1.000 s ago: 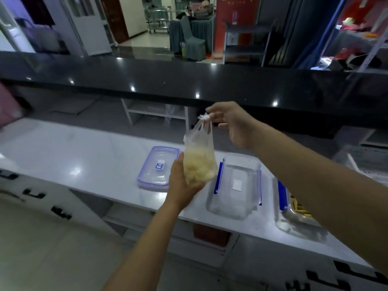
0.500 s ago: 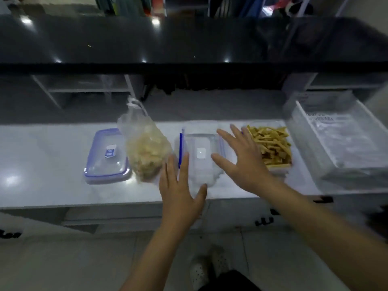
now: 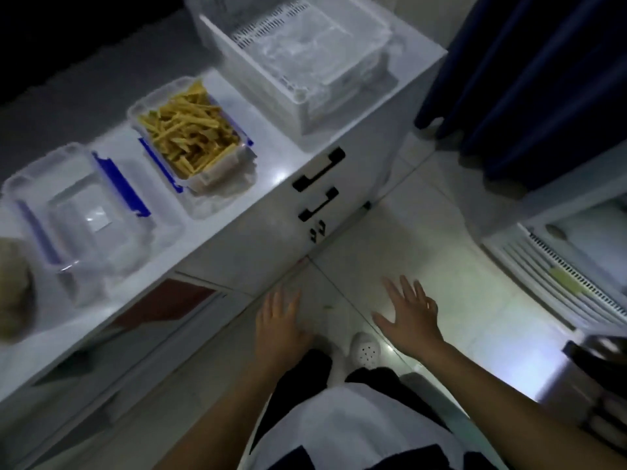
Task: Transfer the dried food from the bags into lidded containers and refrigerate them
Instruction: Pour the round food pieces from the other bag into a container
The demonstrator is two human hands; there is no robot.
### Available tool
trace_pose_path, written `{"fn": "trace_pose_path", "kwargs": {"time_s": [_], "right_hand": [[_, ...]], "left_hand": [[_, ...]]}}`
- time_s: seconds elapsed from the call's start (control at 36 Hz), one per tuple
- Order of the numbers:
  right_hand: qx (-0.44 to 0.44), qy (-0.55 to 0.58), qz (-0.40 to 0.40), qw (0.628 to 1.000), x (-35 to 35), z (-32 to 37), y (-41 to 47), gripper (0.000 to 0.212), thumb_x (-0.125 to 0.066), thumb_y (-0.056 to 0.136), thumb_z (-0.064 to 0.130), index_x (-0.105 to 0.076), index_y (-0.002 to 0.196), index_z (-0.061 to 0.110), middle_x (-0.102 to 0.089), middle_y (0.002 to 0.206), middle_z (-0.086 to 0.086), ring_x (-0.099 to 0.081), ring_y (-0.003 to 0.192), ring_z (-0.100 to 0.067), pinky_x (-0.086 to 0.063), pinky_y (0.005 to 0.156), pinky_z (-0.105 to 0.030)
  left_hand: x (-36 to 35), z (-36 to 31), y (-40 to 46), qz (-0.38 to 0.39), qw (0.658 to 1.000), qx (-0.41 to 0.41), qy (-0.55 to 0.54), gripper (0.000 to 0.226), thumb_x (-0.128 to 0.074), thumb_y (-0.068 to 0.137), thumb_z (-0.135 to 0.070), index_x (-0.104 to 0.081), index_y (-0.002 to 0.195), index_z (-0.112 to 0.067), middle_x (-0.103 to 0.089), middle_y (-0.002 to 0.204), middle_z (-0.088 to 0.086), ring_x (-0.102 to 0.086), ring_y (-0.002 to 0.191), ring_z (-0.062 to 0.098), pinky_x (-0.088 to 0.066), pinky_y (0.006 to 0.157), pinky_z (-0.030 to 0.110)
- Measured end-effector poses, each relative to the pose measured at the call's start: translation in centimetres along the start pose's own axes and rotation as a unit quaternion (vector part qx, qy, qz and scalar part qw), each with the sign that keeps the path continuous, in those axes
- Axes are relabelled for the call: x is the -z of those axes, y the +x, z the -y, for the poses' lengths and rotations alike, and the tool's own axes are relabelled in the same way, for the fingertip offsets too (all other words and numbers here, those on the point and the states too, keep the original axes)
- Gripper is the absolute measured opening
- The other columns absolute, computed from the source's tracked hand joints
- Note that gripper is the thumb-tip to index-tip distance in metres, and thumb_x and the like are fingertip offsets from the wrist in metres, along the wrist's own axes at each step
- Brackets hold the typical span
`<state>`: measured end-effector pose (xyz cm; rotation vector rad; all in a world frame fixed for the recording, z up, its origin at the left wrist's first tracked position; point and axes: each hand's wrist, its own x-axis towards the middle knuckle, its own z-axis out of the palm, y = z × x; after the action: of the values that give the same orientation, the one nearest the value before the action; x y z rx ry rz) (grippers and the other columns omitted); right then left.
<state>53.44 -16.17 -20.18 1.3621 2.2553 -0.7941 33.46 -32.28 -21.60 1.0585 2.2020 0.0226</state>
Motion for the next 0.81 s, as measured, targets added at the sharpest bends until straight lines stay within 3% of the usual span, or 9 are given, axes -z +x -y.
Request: {"fn": "trace_pose_path", "kwargs": {"time_s": [0.14,0.31,0.42,0.53,0.67,0.81], "right_hand": [[-0.017,0.025,0.053,0.998,-3.8,-4.3,-0.7,0.077,-0.045,0.094,0.059,-0.008,0.158,0.038,0.001,0.168,-0.003,0.006,0.153,-0.027,-0.004,0.12,-0.049],[-0.02,0.021,0.088,0.996,-7.2,-7.9,1.9,0.074,-0.046,0.095,0.055,-0.013,0.158,0.034,-0.004,0.168,-0.005,0.001,0.154,-0.027,-0.008,0.12,-0.049],[-0.07,0.041,0.106,0.991,-11.7,-10.3,4.7,0.071,-0.051,0.094,0.052,-0.024,0.156,0.029,-0.013,0.167,-0.007,-0.011,0.153,-0.026,-0.016,0.118,-0.047],[-0.092,0.044,0.116,0.988,-18.1,-12.8,7.9,0.064,-0.051,0.092,0.05,-0.037,0.149,0.023,-0.035,0.157,-0.01,-0.034,0.141,-0.03,-0.036,0.108,-0.046],[-0.062,-0.003,0.172,0.983,-27.2,-15.9,12.3,0.07,-0.047,0.094,0.054,-0.026,0.155,0.025,-0.019,0.165,-0.008,-0.018,0.15,-0.029,-0.022,0.117,-0.051],[-0.074,0.022,0.188,0.979,-34.4,-18.4,18.1,0.068,-0.051,0.094,0.049,-0.028,0.153,0.025,-0.021,0.164,-0.007,-0.02,0.15,-0.028,-0.022,0.116,-0.051]], "left_hand": [[-5.0,-1.0,1.0,0.104,0.993,0.048,0.043,0.085,-0.051,0.097,-0.053,-0.001,0.161,-0.03,0.005,0.17,0.007,0.0,0.155,0.032,-0.008,0.124,0.046],[-10.0,-2.0,3.3,0.149,0.979,0.133,0.037,0.082,-0.054,0.093,-0.046,-0.012,0.16,-0.026,-0.009,0.168,0.01,-0.008,0.154,0.032,-0.01,0.123,0.049],[-14.5,-2.4,6.8,0.169,0.978,0.124,0.021,0.076,-0.059,0.091,-0.042,-0.024,0.157,-0.029,-0.019,0.166,0.006,-0.018,0.152,0.029,-0.019,0.12,0.047],[-21.1,-1.1,12.0,0.253,0.958,0.13,0.022,0.075,-0.057,0.093,-0.045,-0.02,0.158,-0.036,-0.012,0.168,0.004,-0.014,0.153,0.031,-0.021,0.119,0.051],[-29.1,1.9,19.2,0.295,0.946,0.099,0.092,0.078,-0.057,0.093,-0.047,-0.018,0.158,-0.032,-0.014,0.167,0.005,-0.018,0.151,0.033,-0.023,0.116,0.052],[-36.4,5.4,26.7,0.266,0.953,0.115,0.091,0.069,-0.058,0.091,-0.037,-0.031,0.153,-0.026,-0.04,0.151,0.009,-0.04,0.137,0.033,-0.038,0.11,0.049]]}}
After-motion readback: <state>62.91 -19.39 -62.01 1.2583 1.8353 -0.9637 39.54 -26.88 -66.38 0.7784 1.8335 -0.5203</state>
